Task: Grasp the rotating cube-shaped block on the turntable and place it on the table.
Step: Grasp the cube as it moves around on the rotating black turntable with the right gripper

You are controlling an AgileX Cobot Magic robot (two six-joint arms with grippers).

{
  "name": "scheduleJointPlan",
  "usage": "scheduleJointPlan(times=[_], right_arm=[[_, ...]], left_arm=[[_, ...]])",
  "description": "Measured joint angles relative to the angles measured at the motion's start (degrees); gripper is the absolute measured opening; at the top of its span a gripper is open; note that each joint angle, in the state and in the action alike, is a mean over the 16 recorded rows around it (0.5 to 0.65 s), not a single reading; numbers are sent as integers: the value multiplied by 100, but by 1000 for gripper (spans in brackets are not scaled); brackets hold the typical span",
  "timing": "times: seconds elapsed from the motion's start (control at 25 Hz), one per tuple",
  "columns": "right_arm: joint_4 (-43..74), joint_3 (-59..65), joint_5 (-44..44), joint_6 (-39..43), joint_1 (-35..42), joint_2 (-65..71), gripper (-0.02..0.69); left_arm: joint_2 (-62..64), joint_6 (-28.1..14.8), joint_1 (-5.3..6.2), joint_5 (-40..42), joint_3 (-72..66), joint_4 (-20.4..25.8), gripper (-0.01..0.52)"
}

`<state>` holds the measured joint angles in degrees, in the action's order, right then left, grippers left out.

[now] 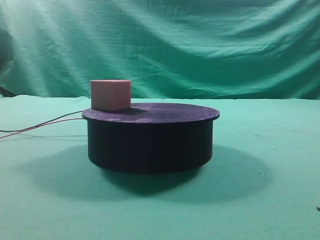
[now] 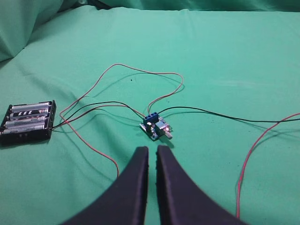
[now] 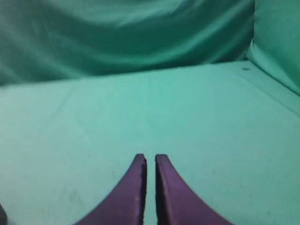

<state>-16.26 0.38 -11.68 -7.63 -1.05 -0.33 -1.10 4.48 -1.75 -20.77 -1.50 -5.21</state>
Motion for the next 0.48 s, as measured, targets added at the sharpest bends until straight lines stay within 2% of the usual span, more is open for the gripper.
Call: scheduleJointPlan(times=[0.24,0.48], right_arm=[[-459,-462,52,-20,0,365,49],[-697,-1078,-476,-247,0,1101,49]], left_arm=[[0,0,0,0,0,0,0],[0,0,0,0,0,0,0]])
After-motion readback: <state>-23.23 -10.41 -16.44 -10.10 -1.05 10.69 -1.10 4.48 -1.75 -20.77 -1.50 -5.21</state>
